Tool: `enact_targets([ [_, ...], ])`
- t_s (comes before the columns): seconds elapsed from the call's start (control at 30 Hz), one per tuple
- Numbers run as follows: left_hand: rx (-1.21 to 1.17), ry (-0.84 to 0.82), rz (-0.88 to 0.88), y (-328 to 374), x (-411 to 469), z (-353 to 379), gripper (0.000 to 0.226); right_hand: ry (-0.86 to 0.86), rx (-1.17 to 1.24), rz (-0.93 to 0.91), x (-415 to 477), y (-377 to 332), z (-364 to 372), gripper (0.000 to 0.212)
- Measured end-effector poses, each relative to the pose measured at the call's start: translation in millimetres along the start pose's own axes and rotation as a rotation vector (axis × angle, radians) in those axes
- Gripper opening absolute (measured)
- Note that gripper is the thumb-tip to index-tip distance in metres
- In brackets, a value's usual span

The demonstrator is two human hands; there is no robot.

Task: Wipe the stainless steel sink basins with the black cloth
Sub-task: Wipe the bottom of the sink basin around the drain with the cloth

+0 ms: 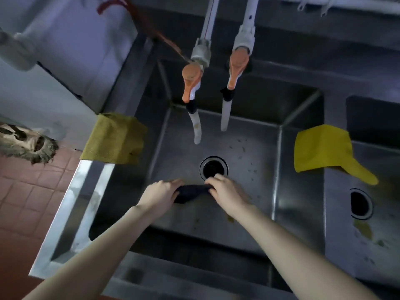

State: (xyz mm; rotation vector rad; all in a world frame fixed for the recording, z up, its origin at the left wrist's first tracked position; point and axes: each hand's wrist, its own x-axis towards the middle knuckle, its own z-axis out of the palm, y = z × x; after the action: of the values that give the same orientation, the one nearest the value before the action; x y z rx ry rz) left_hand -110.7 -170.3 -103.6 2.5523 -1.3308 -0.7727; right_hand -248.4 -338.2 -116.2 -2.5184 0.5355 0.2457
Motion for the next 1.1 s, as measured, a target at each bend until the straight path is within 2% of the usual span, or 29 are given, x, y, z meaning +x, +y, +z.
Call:
enact_targets([
  [0.1, -0.007, 0.060, 0.006, -3.7, 3.1, 4.8, 0.032, 0.074, -0.079, -0.083, -0.3, 2.2, 13.5, 0.020],
  [0.2, 0.012, -0.024, 0.033, -14.3, 0.6, 23.3, 0.036, 0.034, -0.123, -0.103, -12.9, 6.7, 44.8, 0.024],
  [0.27, 0.061, -0.206, 0.027, -23.2, -3.2, 39.1, 0.040, -0.118, -0.155, -0.104, -23.2, 7.1, 66.3, 0.029],
  [0.33, 0.087, -0.457, 0.023, -28.8, -6.3, 53.2, 0.041, -0.366, -0.160, -0.088, -31.3, 8.5, 83.3, 0.035],
  [0.4, 0.119, -0.567, 0.026, -32.5, -6.8, 58.8, 0.039, -0.536, -0.184, -0.073, -35.5, 8.3, 94.5, 0.040],
  [0.53, 0.238, -0.407, 0.061, -44.4, -6.2, 56.9, 0.042, -0.519, -0.297, -0.170, -30.9, 13.0, 113.2, 0.050],
  [0.63, 0.381, -0.385, 0.068, -56.7, -5.8, 54.2, 0.046, -0.495, -0.379, -0.311, -22.8, 11.7, 129.2, 0.056],
  [0.73, 0.508, -0.375, 0.014, -74.6, -4.7, 55.5, 0.043, -0.474, -0.428, -0.375, -12.9, 13.1, 152.1, 0.060],
  [0.8, 0.559, -0.357, -0.020, -85.5, -7.3, 58.8, 0.039, -0.503, -0.492, -0.388, -8.7, 18.4, 168.2, 0.063],
  [0.87, 0.599, -0.354, -0.025, -94.3, -8.3, 61.1, 0.039, -0.516, -0.452, -0.374, -6.3, 20.9, 178.2, 0.072],
  [0.97, 0.622, -0.326, -0.007, -105.4, -2.2, 59.7, 0.040, -0.417, -0.421, -0.375, 5.1, 21.5, 191.2, 0.077],
  [1.1, 0.604, -0.249, -0.006, -109.8, 9.1, 57.4, 0.037, -0.280, -0.414, -0.265, 57.4, 7.3, 195.0, 0.069],
])
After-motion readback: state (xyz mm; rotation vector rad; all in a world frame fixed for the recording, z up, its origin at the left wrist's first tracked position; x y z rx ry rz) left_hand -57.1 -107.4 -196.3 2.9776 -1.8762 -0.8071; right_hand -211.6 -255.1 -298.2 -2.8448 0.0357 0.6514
